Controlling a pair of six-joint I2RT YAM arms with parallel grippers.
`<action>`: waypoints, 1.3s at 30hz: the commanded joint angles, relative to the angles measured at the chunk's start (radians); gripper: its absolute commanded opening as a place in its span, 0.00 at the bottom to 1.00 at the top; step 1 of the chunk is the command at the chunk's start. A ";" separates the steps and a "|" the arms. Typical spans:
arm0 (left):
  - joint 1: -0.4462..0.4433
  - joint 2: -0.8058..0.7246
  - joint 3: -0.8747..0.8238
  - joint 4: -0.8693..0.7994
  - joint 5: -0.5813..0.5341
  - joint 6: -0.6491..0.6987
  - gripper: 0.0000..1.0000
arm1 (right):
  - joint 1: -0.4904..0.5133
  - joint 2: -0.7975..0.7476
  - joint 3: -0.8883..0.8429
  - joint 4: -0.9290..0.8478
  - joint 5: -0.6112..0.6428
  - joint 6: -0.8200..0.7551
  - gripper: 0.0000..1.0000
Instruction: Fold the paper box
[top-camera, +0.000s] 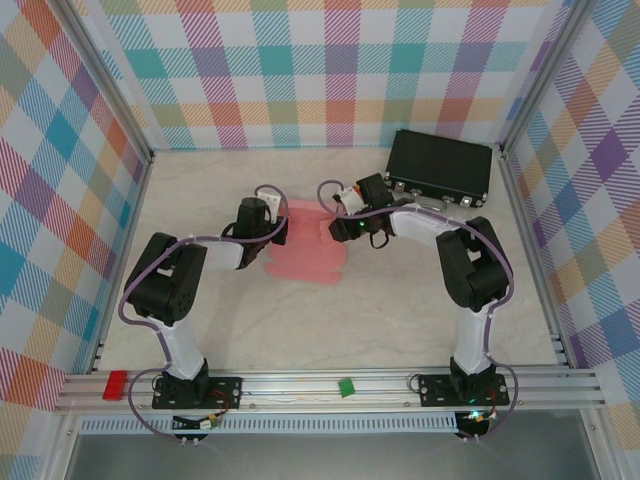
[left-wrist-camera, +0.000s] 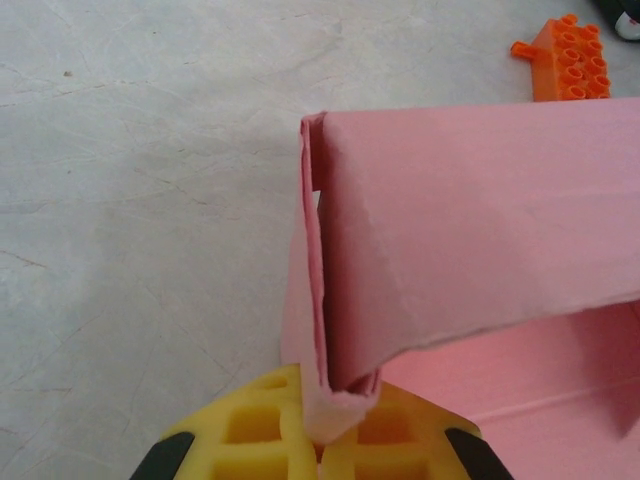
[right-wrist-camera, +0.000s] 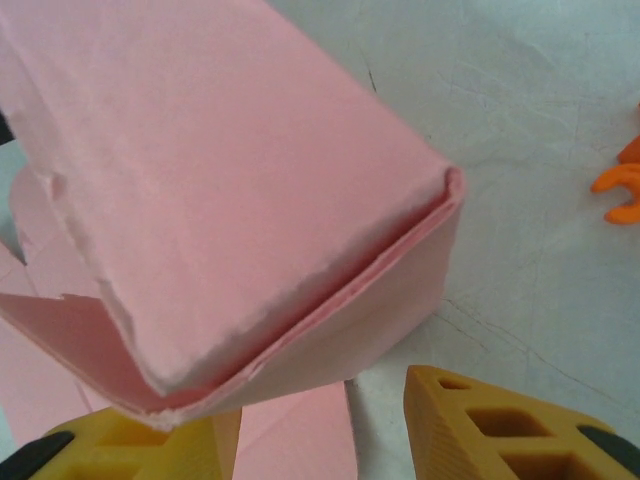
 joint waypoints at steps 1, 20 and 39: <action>-0.024 -0.062 -0.017 -0.020 -0.008 -0.010 0.05 | 0.023 0.015 -0.018 0.131 0.035 0.072 0.47; -0.046 -0.114 -0.050 -0.073 0.005 -0.021 0.05 | 0.091 0.066 -0.011 0.250 0.257 0.154 0.36; -0.061 -0.199 -0.041 -0.262 0.040 -0.099 0.05 | 0.125 0.100 0.069 0.160 0.394 0.158 0.22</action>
